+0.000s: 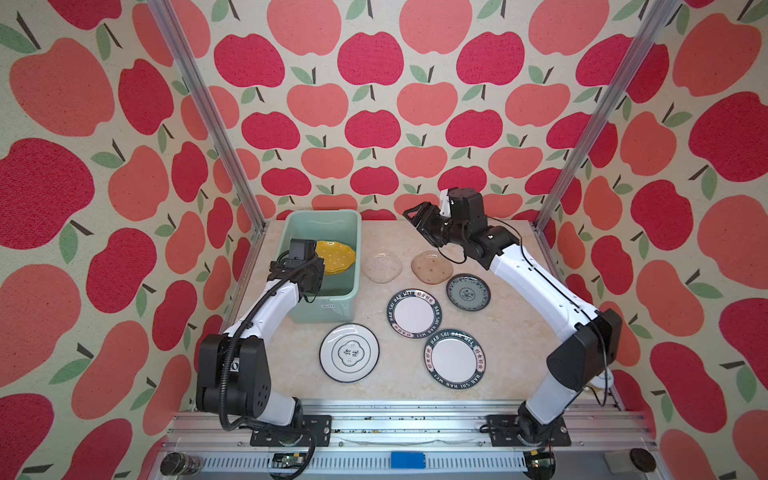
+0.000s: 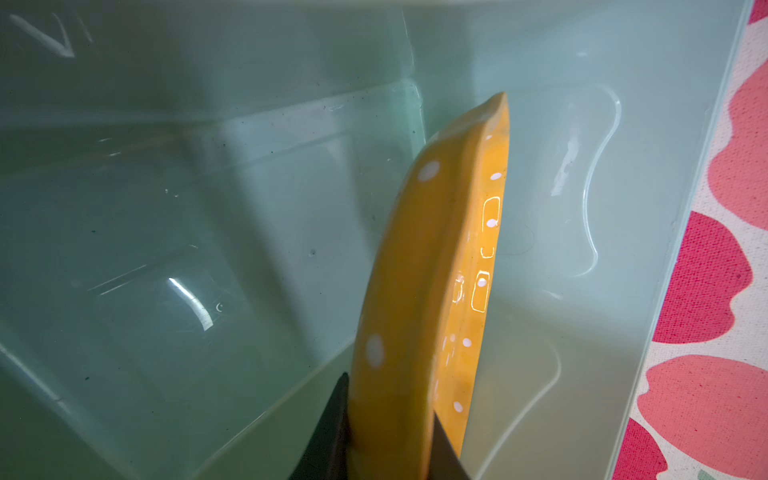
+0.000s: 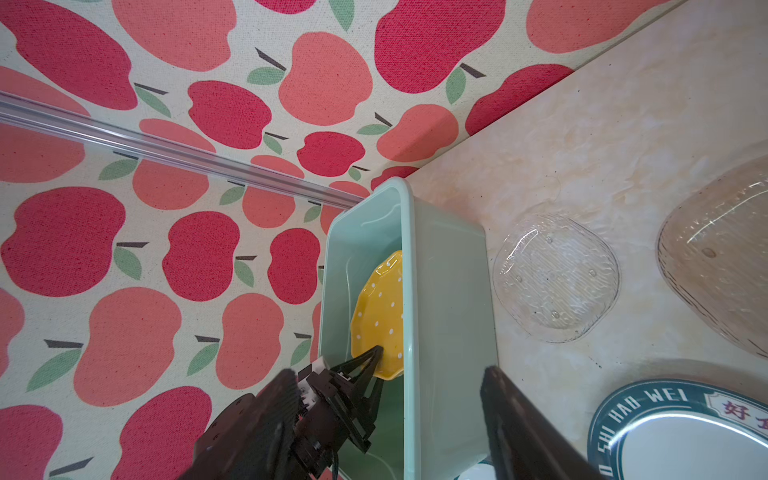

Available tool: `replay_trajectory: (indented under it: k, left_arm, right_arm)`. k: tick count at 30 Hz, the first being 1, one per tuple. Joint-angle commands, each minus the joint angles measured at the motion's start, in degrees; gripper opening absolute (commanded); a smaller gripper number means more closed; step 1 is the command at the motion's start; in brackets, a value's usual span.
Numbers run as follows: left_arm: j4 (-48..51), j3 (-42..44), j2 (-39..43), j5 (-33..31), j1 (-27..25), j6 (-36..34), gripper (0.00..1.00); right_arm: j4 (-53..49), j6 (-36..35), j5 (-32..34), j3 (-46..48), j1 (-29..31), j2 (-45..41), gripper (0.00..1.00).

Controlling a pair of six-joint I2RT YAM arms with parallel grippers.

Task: Place the plates into the plastic bin on the countertop
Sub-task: 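Release the plate from the right gripper and lower it into the bin with the left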

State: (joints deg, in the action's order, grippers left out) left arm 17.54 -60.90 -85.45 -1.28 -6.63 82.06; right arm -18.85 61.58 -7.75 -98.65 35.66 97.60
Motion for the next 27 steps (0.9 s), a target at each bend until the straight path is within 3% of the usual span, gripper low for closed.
replay_trajectory:
  k: [1, 4, 7, 11, 19, 27]
  left_arm:
    - [-6.0, -1.1, -0.2, -2.1, -0.1, 3.0, 0.00]
    - [-5.5, -1.2, -1.1, -1.4, -0.1, 2.8, 0.00]
    - [-5.1, -1.1, -1.9, -0.8, -0.1, 3.1, 0.09]
    - [-4.6, -1.1, -2.9, -0.2, -0.1, 4.0, 0.12]
    - [-0.5, -0.9, -3.4, -1.0, 0.0, 3.7, 0.37]
    - [-1.1, 2.4, -3.1, -0.7, 0.0, 4.4, 0.39]
  right_arm:
    - [0.3, 0.0, 0.3, 0.8, -0.4, -2.2, 0.73]
    - [0.1, -0.1, 0.4, 1.2, -0.6, -2.6, 0.73]
    - [0.1, -0.1, 0.4, 1.4, -0.6, -2.8, 0.72]
    - [0.1, -0.1, 0.4, 1.6, -0.6, -2.9, 0.72]
    - [0.6, 0.0, 0.5, 2.6, -0.9, -3.6, 0.72]
    - [0.7, 0.2, 0.9, 4.1, -1.1, -4.6, 0.72]
